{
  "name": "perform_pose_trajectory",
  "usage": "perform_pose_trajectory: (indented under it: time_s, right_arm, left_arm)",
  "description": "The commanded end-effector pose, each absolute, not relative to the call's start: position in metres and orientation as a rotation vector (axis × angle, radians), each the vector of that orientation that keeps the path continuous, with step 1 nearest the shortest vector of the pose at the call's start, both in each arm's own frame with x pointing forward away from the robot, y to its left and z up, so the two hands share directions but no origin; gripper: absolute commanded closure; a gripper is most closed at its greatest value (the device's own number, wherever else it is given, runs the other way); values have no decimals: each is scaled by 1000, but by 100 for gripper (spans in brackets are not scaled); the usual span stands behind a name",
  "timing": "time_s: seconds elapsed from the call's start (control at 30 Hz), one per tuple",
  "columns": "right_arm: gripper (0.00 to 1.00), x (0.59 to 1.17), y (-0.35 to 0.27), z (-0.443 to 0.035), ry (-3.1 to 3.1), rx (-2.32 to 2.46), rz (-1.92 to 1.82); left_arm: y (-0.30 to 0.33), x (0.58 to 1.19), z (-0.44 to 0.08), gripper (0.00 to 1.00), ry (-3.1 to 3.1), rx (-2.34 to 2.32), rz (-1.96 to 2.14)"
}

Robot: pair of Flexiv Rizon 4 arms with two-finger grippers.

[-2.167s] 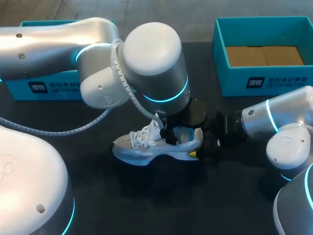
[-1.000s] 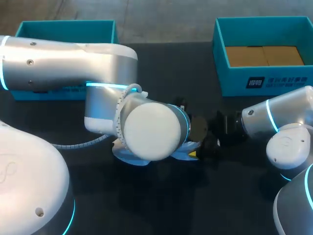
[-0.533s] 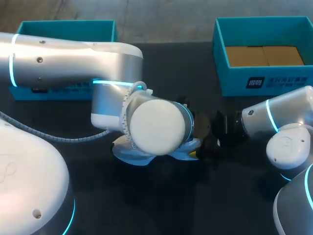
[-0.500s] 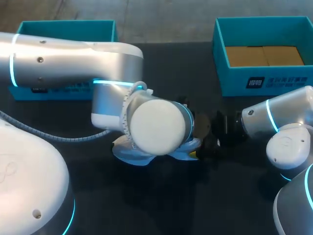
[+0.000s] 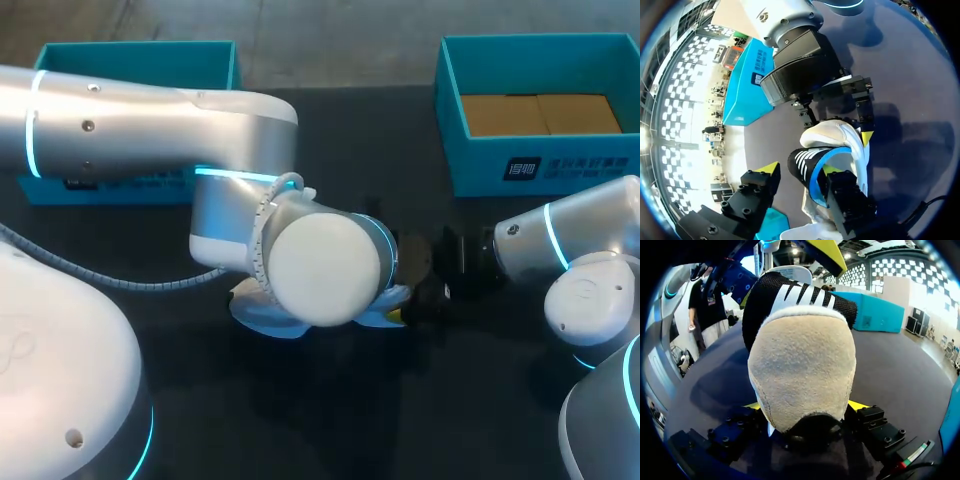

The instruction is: Take the shoe out of the shoebox, open the shoe tongue, remove and reinsert the insole, then place the shoe into the shoebox

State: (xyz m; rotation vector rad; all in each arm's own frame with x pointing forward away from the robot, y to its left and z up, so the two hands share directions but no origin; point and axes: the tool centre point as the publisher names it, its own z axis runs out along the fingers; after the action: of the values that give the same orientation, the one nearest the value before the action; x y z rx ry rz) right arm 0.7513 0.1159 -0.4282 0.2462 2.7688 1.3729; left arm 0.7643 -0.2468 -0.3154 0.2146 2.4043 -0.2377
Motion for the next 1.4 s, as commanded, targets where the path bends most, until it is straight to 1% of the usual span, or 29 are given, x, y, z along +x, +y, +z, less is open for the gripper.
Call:
perform_pose_trajectory:
  time_s: [0.03,0.07,0.13,0.2,0.23,0.3,0.5,0.93,1.4]
  right_arm:
    - [100,750,119,-432,2770,247,1367]
    - [100,750,119,-432,2770,247,1367]
    - [100,750,119,-432,2770,247,1367]
    - [100,750,119,-432,2770,247,1367]
    - [100,750,119,-432,2770,247,1367]
    - [100,750,119,-432,2770,247,1367]
    - [100,750,119,-432,2770,247,1367]
    - [100,750,119,-432,2770,247,1367]
    - [100,750,119,-432,2770,247,1367]
  left_arm:
    - [-247,766,-319,60,2407,212,-235]
    - [-247,766,-320,63,2407,212,-234]
    - [-247,766,-320,73,2408,210,-232]
    - [-247,766,-319,89,2407,209,-234]
    - [-247,765,-319,95,2406,208,-236]
    - [-246,765,-319,100,2405,208,-241]
    - [-245,762,-317,100,2406,208,-250]
    - [-229,761,-292,100,2381,118,-316]
    - [-226,763,-269,100,2492,38,-560]
